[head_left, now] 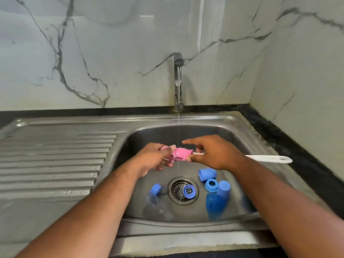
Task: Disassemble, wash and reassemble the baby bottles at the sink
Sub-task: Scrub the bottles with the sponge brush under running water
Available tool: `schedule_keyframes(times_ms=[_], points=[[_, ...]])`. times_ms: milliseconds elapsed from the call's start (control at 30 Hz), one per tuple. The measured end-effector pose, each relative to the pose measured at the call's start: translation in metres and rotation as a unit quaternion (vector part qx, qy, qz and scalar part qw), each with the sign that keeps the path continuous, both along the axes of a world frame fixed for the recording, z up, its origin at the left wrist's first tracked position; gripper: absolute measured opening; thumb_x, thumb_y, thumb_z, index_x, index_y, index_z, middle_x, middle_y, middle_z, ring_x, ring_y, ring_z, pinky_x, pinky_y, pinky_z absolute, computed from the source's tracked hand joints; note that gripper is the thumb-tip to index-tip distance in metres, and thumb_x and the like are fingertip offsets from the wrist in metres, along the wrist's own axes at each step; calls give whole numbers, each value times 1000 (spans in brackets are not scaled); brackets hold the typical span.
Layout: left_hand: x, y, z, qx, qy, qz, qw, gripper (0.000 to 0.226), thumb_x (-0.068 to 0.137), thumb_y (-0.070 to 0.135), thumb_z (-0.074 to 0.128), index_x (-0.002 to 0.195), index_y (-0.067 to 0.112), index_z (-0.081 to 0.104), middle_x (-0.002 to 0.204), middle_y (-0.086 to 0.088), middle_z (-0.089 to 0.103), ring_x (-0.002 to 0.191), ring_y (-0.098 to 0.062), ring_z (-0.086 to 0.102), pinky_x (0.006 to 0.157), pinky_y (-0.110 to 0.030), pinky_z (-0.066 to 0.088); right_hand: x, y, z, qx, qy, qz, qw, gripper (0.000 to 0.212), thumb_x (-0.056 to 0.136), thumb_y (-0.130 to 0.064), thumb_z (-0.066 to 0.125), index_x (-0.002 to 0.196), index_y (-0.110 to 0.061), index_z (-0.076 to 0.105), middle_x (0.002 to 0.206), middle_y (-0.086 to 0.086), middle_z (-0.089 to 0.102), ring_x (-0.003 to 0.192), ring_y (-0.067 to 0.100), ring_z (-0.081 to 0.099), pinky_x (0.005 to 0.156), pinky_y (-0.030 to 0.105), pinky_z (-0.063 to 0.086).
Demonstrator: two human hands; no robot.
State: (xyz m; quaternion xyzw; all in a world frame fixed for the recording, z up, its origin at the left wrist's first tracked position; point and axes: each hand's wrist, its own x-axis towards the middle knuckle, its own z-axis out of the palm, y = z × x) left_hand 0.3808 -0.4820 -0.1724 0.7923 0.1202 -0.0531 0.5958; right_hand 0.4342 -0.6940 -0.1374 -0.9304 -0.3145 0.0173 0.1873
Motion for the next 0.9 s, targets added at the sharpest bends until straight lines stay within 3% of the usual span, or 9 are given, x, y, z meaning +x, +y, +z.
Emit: schedule_keyframes(times_ms=[133,267,400,500,567,633,733,900], points=[[2,-1,-2,9,35,-21,999,49,99,58,51,112,15,70,96,-3,78,88,-21,76,76,-30,49,5,4,-12,-13,14,25,999,46,84,-57,73,129,-55,60,111,-24,69,92,-1,56,74,25,42],[0,4,-9,108,165,2,980,85,97,76,15,113,11,68,96,-9,79,90,-27,76,74,-32,47,6,0,-11,-57,12,15,998,43,85,-60,70,127,-55,62,113,-22,69,95,5,59,75,29,46],[-15,-4,-2,309,301,-31,902,77,98,69,39,139,5,52,121,-17,67,84,-26,67,64,-30,49,7,-9,-6,-57,31,-10,998,42,85,-58,72,126,-53,65,116,-20,70,102,10,63,82,33,53],[-29,-17,3,356,333,-71,871,81,98,59,50,153,1,35,149,-14,52,130,-27,57,102,-31,45,7,-13,-3,-55,42,-20,997,42,84,-58,73,124,-51,66,115,-19,71,102,11,64,87,38,56],[-32,-14,-8,297,407,-54,862,97,89,64,62,155,0,28,140,-19,59,128,-25,60,106,-31,46,8,-13,-4,-56,46,-21,997,42,83,-59,73,124,-51,67,115,-19,70,102,12,64,89,39,56],[-27,-6,-25,242,467,-28,850,108,80,62,75,154,-2,27,113,-24,72,114,-26,69,103,-34,52,8,-13,-6,-58,51,-21,997,44,82,-61,73,124,-51,67,116,-19,70,101,11,63,89,40,56],[-18,4,-45,216,478,-21,851,101,78,46,84,151,1,31,75,-24,72,102,-28,74,100,-36,55,8,-11,-8,-64,54,-22,996,46,81,-62,73,125,-50,67,117,-19,70,100,12,64,89,40,57],[-18,8,-37,226,468,-32,854,74,83,30,84,137,0,44,90,-25,66,76,-28,70,92,-31,58,8,-12,-7,-80,55,-25,995,44,82,-60,73,124,-48,68,117,-19,70,99,12,63,87,38,56]])
